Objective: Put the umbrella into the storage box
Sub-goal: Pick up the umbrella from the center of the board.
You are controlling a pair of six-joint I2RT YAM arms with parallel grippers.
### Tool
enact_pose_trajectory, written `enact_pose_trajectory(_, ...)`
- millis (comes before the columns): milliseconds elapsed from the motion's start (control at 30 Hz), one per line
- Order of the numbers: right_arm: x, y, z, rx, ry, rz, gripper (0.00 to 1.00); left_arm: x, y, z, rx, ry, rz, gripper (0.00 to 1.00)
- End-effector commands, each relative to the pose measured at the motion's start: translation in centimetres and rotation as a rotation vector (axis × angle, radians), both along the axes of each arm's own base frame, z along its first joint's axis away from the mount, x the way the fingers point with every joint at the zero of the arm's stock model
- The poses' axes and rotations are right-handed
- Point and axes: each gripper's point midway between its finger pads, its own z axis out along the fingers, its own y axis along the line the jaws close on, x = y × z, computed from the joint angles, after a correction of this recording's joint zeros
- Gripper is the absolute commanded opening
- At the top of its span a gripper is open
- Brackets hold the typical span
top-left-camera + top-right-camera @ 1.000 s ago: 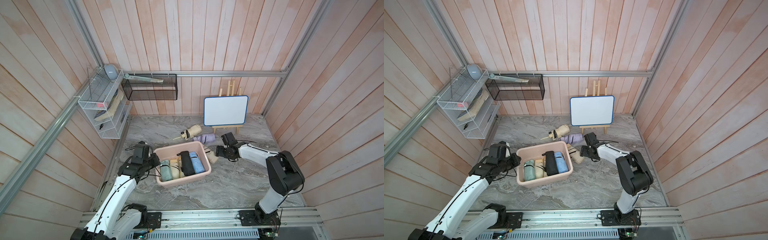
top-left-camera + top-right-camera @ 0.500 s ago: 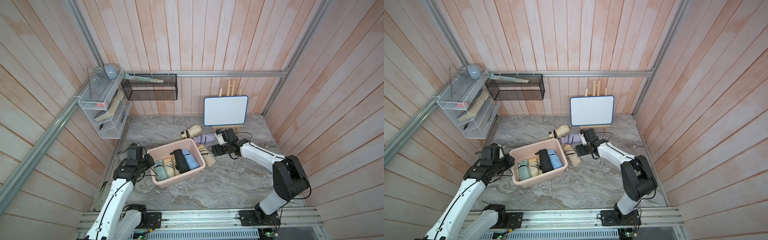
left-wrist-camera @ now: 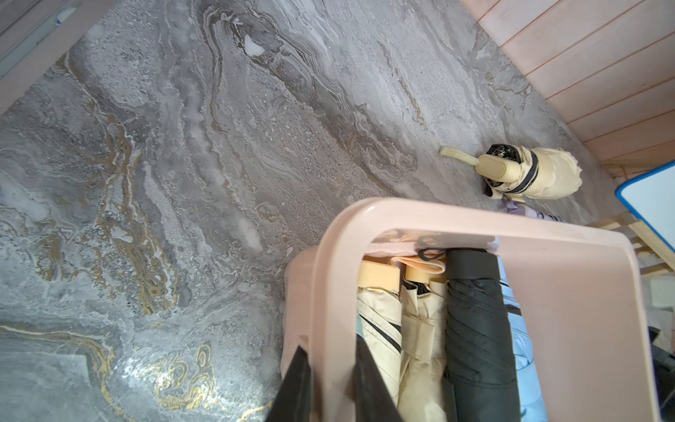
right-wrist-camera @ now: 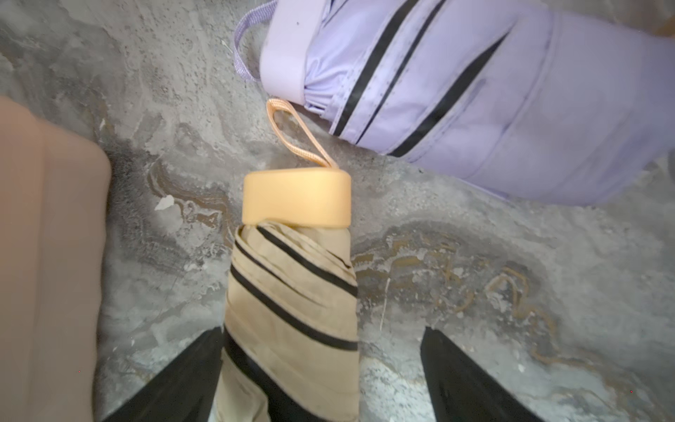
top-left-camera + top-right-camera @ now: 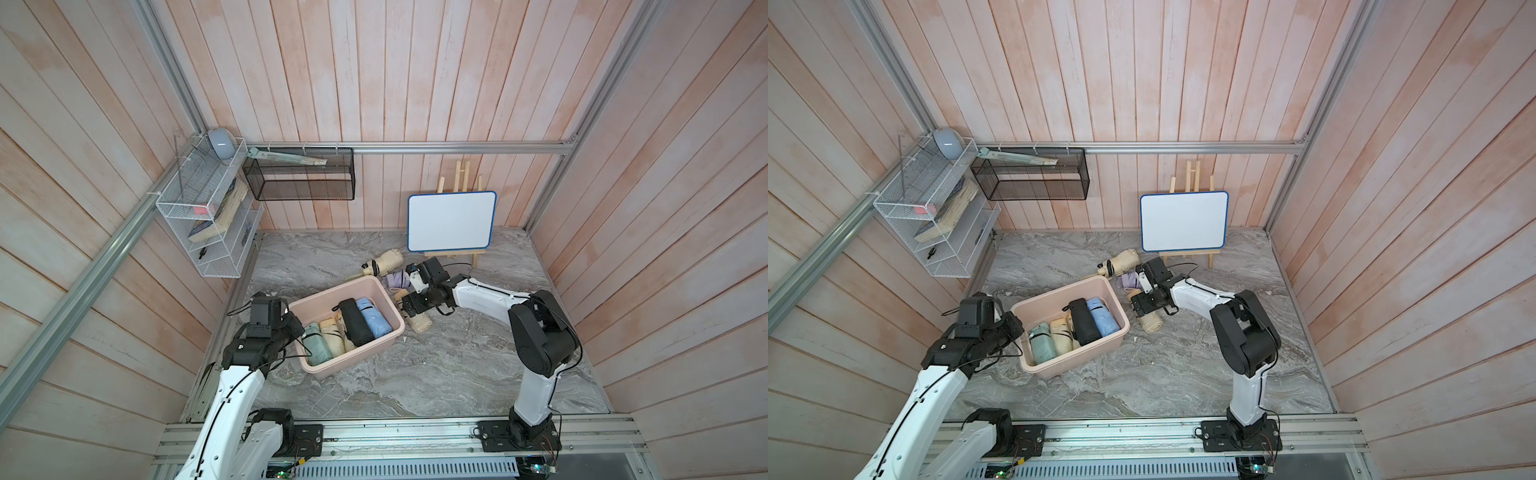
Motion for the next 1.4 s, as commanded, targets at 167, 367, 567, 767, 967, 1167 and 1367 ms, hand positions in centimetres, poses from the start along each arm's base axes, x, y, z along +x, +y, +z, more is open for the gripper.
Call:
enact_pose_trajectory(167,0.1,0.6,-2.2,-0.059,0.021,-0.004,0.85,1.6,0.8,1.9,0.014,-0.108,0.040,0.00)
enact_pose_trajectory(367,0.0,-0.3,-3.0,-0.096,0.021,-0.034,0.70,1.8,0.3,1.6,0.000,-0.107,0.016,0.00)
enact_pose_trajectory(567,-0.8,-1.5,-1.7,-0.078,-0.015,-0.070,0.51,2.1,0.1,1.6,0.008,-0.116,-0.013,0.00)
enact_pose_trajectory(767,-2.6,-3.2,0.8,-0.022,-0.056,-0.141,0.43,3.1,-1.4,2.3,0.006,-0.161,-0.126,0.00)
enact_pose_trajectory(967,-5.0,-4.8,3.2,0.076,-0.044,-0.258,0.40,3.7,-3.8,2.3,-0.034,-0.177,-0.238,0.00)
enact_pose_trajectory(1167,-7.0,-7.5,5.6,0.140,-0.017,-0.439,0.40,4.1,-6.6,2.5,-0.058,-0.185,-0.321,0.00)
enact_pose_trajectory(1367,-8.0,-10.0,9.8,0.193,-0.056,-0.573,0.40,4.2,-9.3,2.4,-0.086,-0.183,-0.380,0.00)
